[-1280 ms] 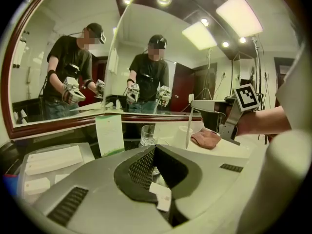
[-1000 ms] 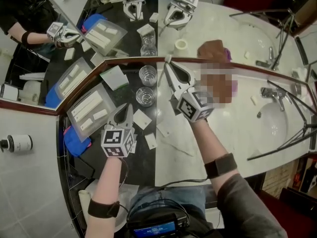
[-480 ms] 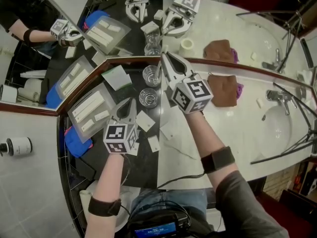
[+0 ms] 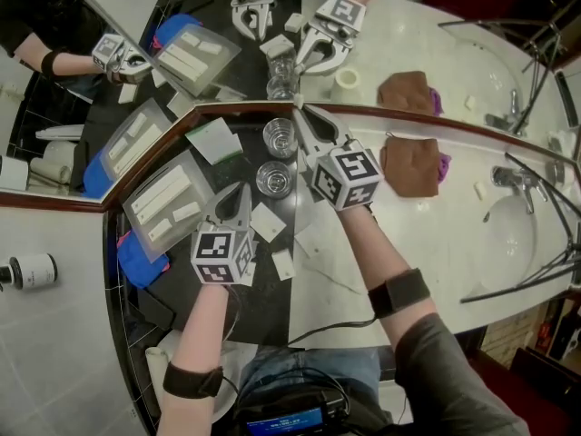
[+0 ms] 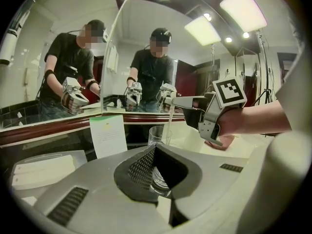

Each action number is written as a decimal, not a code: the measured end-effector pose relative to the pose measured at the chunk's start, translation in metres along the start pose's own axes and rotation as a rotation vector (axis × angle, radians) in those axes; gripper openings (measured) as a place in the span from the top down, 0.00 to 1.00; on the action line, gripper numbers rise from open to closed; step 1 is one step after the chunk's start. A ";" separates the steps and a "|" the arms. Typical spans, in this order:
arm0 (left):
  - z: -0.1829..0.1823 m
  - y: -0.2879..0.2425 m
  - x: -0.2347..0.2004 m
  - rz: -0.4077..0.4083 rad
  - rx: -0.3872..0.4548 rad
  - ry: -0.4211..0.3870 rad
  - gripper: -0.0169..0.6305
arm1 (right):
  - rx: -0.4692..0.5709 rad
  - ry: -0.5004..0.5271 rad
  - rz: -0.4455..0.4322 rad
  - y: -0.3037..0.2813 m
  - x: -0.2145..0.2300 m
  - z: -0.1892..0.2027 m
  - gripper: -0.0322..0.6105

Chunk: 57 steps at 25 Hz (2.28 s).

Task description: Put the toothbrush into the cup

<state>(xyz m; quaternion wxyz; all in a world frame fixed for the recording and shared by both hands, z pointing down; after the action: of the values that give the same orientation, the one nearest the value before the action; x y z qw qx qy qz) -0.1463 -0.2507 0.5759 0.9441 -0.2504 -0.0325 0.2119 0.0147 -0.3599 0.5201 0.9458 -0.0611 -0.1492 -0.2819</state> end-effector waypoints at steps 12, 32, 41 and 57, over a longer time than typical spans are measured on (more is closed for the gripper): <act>0.004 0.000 0.001 -0.003 -0.006 0.014 0.97 | -0.136 -0.010 0.067 0.000 0.015 0.028 0.84; -0.017 0.044 0.023 -0.032 0.021 0.027 0.97 | -0.206 -0.007 0.052 0.060 -0.004 0.001 0.83; -0.027 0.103 0.050 -0.071 0.030 0.047 0.97 | -0.341 0.044 -0.068 0.144 -0.047 -0.018 0.93; 0.013 0.206 0.094 -0.132 0.002 0.074 0.97 | -0.551 0.038 -0.150 0.291 -0.091 0.032 0.93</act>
<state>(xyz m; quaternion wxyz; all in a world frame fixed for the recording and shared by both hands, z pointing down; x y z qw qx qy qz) -0.1425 -0.0438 0.4828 0.9568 -0.2544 -0.0140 0.1400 0.0941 -0.0639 0.5127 0.8727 -0.2992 -0.0535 -0.3821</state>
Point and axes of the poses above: the fingertips, and each gripper's own axes: y backward along the fingers, x to its right, z out of its underside, the point moved 2 cm from there along y, backward along the fingers, and after that the axes turned 7 degrees about -z, right-handed, at the moved point
